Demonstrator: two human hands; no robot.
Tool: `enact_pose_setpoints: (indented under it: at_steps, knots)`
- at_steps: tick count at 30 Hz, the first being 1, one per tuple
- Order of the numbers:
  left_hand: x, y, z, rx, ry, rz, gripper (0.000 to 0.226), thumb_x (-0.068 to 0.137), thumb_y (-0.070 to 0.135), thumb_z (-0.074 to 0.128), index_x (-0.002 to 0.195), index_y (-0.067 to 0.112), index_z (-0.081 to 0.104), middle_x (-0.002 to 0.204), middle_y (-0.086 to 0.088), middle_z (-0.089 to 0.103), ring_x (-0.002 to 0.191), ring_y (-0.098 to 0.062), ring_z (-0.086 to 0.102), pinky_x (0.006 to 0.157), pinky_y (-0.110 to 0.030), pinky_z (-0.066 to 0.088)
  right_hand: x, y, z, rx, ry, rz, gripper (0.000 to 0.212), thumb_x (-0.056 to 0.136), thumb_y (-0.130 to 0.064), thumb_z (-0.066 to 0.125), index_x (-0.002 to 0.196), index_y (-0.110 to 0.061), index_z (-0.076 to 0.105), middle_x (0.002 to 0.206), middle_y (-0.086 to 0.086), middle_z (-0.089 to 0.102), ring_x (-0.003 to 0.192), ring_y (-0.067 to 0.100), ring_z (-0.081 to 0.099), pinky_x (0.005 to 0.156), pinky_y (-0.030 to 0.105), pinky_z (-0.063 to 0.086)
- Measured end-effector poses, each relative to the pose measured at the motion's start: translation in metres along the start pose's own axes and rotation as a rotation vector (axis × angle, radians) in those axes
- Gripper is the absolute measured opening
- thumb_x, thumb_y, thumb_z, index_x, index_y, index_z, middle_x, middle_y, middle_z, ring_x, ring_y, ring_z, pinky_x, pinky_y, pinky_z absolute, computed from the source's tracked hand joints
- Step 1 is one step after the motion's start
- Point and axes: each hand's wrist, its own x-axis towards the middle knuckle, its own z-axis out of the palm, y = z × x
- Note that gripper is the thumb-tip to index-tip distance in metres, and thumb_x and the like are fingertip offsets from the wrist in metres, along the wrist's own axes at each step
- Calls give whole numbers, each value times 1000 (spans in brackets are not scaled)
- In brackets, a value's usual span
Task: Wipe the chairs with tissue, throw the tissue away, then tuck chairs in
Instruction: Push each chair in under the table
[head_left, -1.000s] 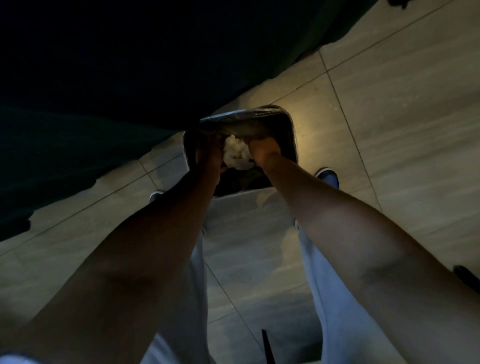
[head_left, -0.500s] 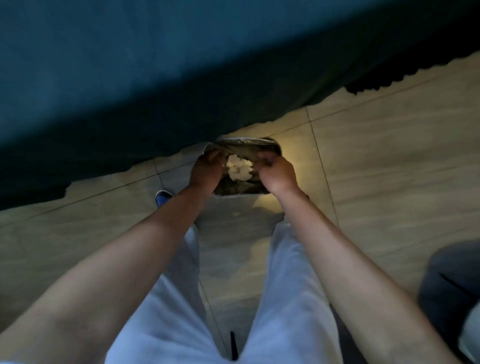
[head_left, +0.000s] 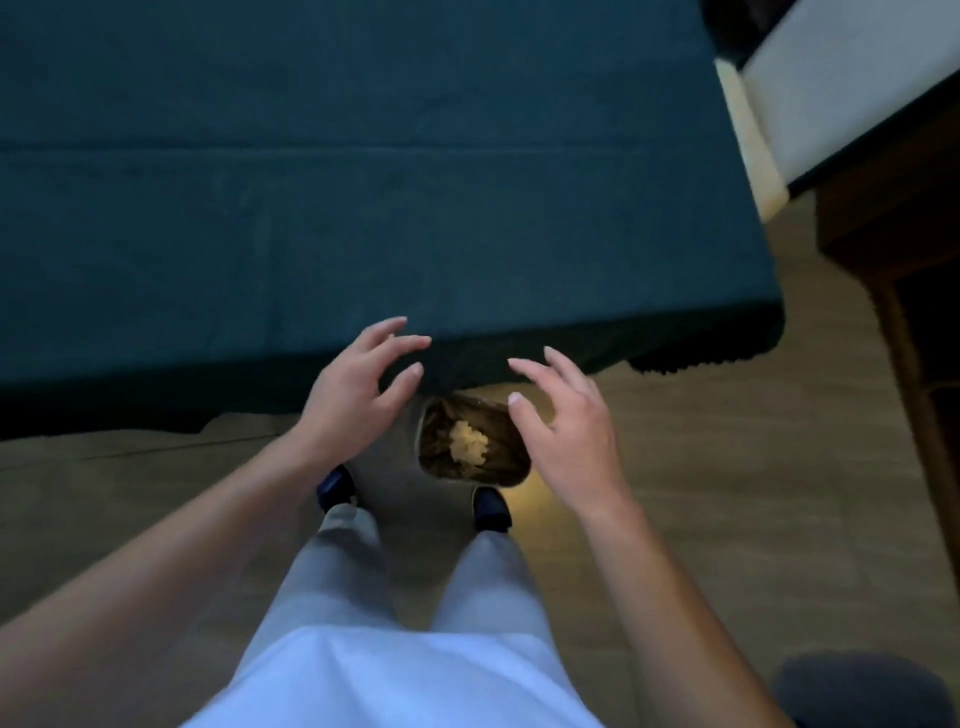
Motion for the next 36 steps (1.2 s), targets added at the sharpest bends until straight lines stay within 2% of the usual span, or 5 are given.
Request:
enact_pose_setpoints:
  at_steps: [12, 19, 25, 31, 36]
  knots:
    - [-68, 79, -120, 269, 598, 24, 50, 97, 52, 50, 141, 29, 58, 162, 2, 35, 134, -21, 52, 107, -43, 47, 26, -97, -132, -109, 133, -552, 43, 97, -44, 63, 140, -36, 60, 163, -2, 35, 152, 18, 25, 116, 27, 21]
    - [-132, 84, -219, 581, 821, 1, 59, 98, 61, 43, 147, 29, 52, 166, -8, 28, 154, -35, 23, 122, -55, 27, 14, -195, -129, -115, 148, -832, 51, 98, -53, 59, 147, -40, 50, 167, -5, 26, 155, 15, 16, 123, 41, 25]
    - [-190, 78, -292, 726, 964, -9, 58, 100, 58, 43, 146, 24, 53, 166, -8, 29, 155, -34, 21, 123, -56, 25, -14, -272, -109, -72, 162, -978, 56, 98, -56, 56, 151, -41, 44, 168, -6, 23, 156, 14, 13, 122, 38, 21]
    - [-251, 60, -347, 745, 920, -167, 74, 95, 72, 29, 157, 32, 33, 171, -5, 8, 157, -35, 9, 121, -63, 20, -41, -343, -85, -65, 223, -1075, 61, 97, -60, 52, 153, -40, 41, 168, -4, 22, 156, 16, 13, 123, 43, 22]
    - [-288, 42, -383, 824, 972, -143, 69, 98, 67, 30, 155, 30, 35, 170, -8, 14, 156, -37, 15, 119, -65, 23, -66, -397, -58, -147, 257, -1176, 66, 95, -63, 46, 156, -37, 37, 169, 2, 23, 157, 22, 15, 124, 46, 20]
